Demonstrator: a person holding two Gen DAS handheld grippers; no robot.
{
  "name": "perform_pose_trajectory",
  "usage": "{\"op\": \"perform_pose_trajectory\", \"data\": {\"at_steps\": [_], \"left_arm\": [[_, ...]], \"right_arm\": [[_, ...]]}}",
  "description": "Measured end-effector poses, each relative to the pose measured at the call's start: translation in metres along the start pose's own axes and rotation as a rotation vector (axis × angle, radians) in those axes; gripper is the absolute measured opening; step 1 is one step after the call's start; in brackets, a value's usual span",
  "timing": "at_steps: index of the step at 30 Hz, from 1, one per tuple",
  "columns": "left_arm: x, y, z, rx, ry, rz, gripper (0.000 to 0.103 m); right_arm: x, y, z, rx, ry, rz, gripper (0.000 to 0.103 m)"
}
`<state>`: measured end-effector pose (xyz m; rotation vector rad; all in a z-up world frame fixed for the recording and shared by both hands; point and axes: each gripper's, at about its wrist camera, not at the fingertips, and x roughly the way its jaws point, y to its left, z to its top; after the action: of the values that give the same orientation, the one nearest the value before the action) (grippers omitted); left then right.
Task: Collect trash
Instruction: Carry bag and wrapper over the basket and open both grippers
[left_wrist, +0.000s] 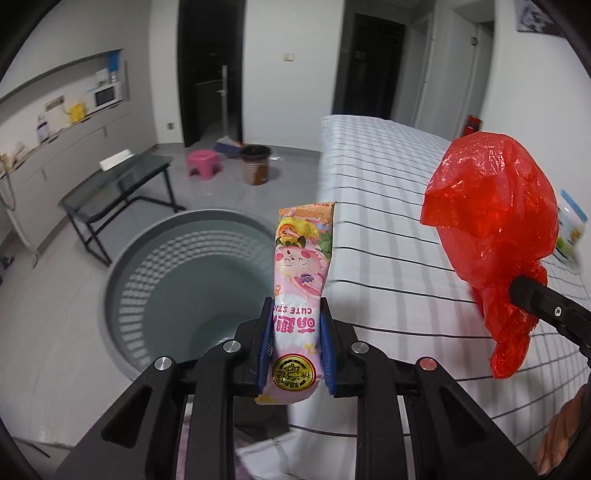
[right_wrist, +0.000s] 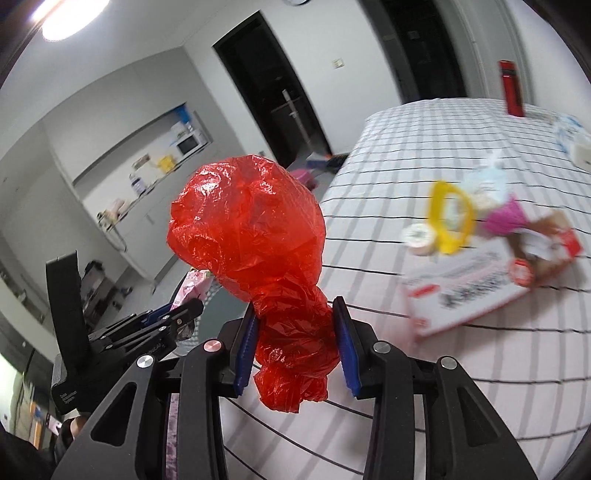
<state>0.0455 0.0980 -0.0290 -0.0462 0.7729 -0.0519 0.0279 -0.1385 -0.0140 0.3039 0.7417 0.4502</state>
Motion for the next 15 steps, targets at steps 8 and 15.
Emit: {"op": "perform_pose_trajectory", "data": {"at_steps": [8, 15], "left_arm": [[0.008, 0.055, 0.002, -0.054, 0.000, 0.051, 0.023], [0.015, 0.092, -0.002, -0.089, 0.020, 0.093, 0.023]], "right_arm": [[0.060, 0.046, 0.017, -0.056, 0.074, 0.032, 0.038], [0.101, 0.077, 0.027, -0.102, 0.122, 0.041, 0.038]]}}
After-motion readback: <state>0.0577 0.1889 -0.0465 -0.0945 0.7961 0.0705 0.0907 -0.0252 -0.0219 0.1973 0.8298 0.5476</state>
